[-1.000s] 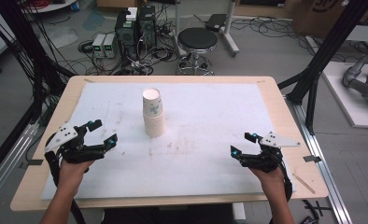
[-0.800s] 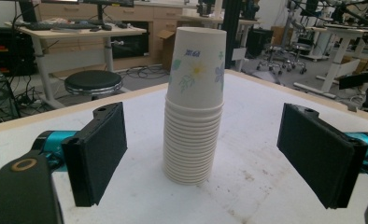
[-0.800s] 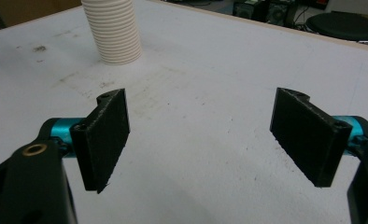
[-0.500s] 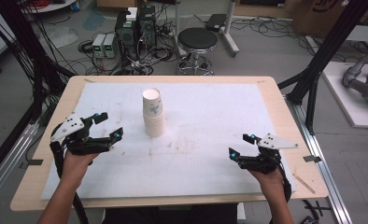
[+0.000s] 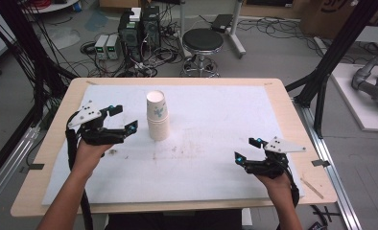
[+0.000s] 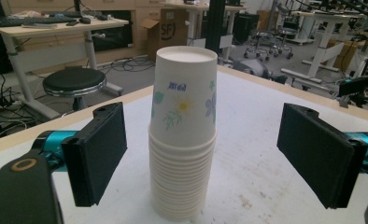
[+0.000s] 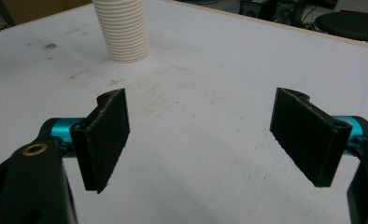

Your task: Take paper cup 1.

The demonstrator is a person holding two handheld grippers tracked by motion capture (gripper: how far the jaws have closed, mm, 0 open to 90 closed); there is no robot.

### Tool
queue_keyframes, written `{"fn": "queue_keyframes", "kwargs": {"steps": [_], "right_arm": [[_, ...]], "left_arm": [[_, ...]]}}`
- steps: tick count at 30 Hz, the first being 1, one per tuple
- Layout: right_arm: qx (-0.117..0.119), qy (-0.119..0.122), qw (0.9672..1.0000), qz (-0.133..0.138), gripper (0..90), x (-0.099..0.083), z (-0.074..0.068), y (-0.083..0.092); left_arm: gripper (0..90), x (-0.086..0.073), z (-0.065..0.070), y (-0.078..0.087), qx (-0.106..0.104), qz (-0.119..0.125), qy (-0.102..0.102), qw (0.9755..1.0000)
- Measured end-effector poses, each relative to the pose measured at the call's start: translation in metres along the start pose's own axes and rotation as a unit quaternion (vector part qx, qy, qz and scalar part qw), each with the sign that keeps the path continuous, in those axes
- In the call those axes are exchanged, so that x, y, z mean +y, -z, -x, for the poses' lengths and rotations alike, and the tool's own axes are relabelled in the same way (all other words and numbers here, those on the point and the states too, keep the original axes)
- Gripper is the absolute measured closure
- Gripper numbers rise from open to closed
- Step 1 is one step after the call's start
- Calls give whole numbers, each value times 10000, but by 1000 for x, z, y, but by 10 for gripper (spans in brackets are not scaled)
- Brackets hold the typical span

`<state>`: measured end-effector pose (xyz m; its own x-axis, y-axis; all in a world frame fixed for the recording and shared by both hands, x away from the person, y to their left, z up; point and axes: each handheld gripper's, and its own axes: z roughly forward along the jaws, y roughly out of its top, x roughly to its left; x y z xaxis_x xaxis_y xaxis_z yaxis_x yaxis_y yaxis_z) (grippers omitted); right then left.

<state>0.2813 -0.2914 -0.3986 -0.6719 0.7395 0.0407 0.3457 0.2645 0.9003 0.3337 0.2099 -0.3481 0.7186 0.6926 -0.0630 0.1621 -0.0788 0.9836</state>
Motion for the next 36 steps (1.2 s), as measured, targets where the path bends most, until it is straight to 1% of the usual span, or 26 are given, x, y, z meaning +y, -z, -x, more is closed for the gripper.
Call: {"fn": "queue_keyframes", "kwargs": {"steps": [5,8,9,14,17,24,26,30,31,34,36], "right_arm": [[26,0,10000,-18,204,0,0,-1],[48,6,10000,-22,204,0,0,-2],[64,10,10000,-25,204,0,0,-2],[89,11,9999,-46,203,0,-1,-3],[97,22,9999,-33,204,0,0,-2],[109,35,9999,-19,204,-1,1,-2],[124,2,9999,-41,204,-1,0,-2],[133,50,9999,-27,204,-1,0,-3],[142,8,9999,-35,204,-1,0,-2],[138,22,9999,-21,204,-1,1,-2],[143,-4,9999,-25,203,-2,1,-2]], "left_arm": [[158,11,-1,-15,-24,-67,-34,10000],[158,17,-1,-24,-38,-150,-118,9998],[157,19,-1,-27,-44,-168,-118,9998],[158,28,-4,-42,-15,-264,-154,9995],[158,32,-6,-50,14,-346,-158,9993],[158,34,-9,-65,42,-470,-123,9988],[158,34,-10,-69,35,-501,-118,9987],[157,30,-11,-80,15,-592,-60,9982],[158,29,-11,-82,3,-625,-67,9980],[158,26,-13,-88,20,-691,-17,9976],[166,24,-14,-91,-26,-701,8,9975]]}}
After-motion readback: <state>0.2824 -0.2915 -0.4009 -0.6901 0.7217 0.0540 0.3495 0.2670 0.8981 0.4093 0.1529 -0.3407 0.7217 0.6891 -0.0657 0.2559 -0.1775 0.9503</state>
